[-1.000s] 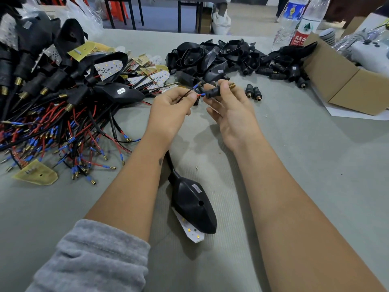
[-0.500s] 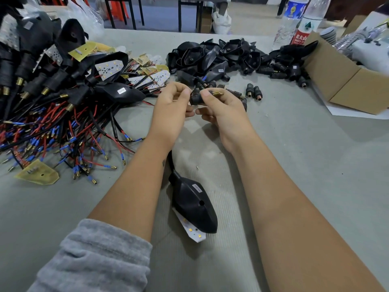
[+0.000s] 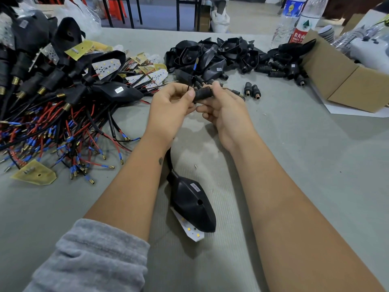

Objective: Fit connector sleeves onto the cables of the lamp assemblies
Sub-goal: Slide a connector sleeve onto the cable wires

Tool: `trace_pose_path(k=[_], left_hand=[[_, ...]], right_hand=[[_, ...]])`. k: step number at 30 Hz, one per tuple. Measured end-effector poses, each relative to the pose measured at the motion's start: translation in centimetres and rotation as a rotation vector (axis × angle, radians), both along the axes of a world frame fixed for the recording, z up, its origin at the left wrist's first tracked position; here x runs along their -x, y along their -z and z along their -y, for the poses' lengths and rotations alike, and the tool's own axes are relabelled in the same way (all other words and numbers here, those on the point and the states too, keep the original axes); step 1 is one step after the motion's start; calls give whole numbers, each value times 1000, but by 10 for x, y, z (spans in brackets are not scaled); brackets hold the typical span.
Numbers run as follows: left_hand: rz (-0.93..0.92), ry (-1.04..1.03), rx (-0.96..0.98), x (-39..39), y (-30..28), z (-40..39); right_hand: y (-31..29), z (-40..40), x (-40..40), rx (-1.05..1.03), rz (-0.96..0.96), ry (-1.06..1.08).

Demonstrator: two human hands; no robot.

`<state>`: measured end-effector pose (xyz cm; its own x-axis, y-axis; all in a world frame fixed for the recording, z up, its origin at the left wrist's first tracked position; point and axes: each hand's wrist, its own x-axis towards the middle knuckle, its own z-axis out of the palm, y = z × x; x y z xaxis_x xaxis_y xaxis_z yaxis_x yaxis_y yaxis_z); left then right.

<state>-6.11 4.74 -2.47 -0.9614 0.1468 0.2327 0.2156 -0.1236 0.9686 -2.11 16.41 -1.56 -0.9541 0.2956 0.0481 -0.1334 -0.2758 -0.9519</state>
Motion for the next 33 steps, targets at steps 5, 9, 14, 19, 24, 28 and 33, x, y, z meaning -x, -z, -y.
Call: trace_pose_path(k=[5,9,14,19,24,28,33], left_hand=[[16,-12,19,-1,0,0],[-9,-76,139,2,2,3],[28,-68,63,2,3,4],[55,-36,-101,1,0,7],[24,110,-12,0,-1,5],[-21,85,-53,-5,-3,0],[107,-68,-290,-5,-8,10]], right_hand=[[3,2,2,-41,-1,49],[4,-1,3,23,-8,140],[3,2,0,-15,-13,127],[3,2,-2,-7,-16,126],[1,1,-4,-12,-20,69],[2,2,-4,-42,-28,44],[4,-2,0,76,-20,99]])
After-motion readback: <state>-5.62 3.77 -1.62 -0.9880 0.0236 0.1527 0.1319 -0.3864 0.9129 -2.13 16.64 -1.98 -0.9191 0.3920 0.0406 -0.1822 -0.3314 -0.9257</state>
